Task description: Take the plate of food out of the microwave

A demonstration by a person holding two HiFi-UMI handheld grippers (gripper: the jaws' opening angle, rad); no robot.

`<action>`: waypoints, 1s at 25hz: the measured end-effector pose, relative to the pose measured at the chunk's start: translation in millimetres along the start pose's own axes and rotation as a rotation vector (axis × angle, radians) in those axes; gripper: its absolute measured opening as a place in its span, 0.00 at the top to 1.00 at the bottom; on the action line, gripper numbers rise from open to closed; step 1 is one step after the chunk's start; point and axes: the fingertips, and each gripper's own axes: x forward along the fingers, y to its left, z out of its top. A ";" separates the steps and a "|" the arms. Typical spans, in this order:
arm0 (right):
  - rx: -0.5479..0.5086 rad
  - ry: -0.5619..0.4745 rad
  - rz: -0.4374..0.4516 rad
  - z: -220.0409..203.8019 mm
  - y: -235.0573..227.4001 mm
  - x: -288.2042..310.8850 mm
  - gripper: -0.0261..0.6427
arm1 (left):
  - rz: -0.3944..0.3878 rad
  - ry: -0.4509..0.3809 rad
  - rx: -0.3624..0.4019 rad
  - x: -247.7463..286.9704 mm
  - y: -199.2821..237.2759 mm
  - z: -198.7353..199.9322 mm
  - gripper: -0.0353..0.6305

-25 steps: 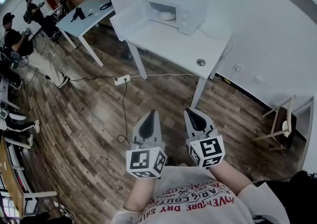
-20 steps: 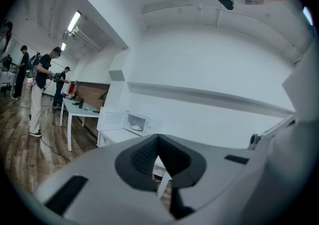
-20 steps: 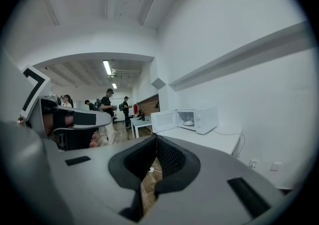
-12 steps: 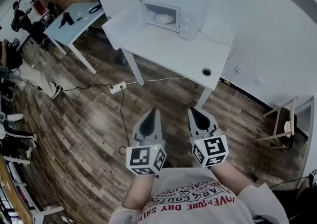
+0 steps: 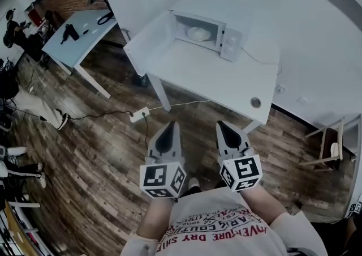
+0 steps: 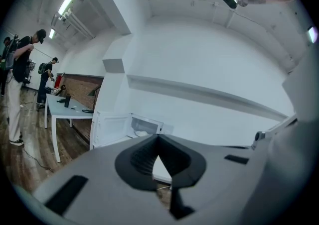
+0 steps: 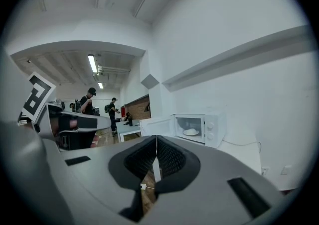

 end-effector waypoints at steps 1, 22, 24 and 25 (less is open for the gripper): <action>-0.002 0.003 -0.003 1.2 -0.3 10.2 0.94 | -0.001 0.005 -0.007 7.4 8.0 0.1 0.94; 0.018 0.020 0.102 34.1 -140.3 236.1 0.94 | 0.030 0.082 -0.034 264.1 40.6 4.0 0.94; 0.032 0.032 0.095 33.8 -156.1 250.0 0.94 | 0.009 0.099 -0.017 288.5 34.0 5.0 0.94; 0.043 0.039 0.088 32.6 -163.4 255.8 0.94 | 0.001 0.110 -0.013 298.4 32.6 5.0 0.94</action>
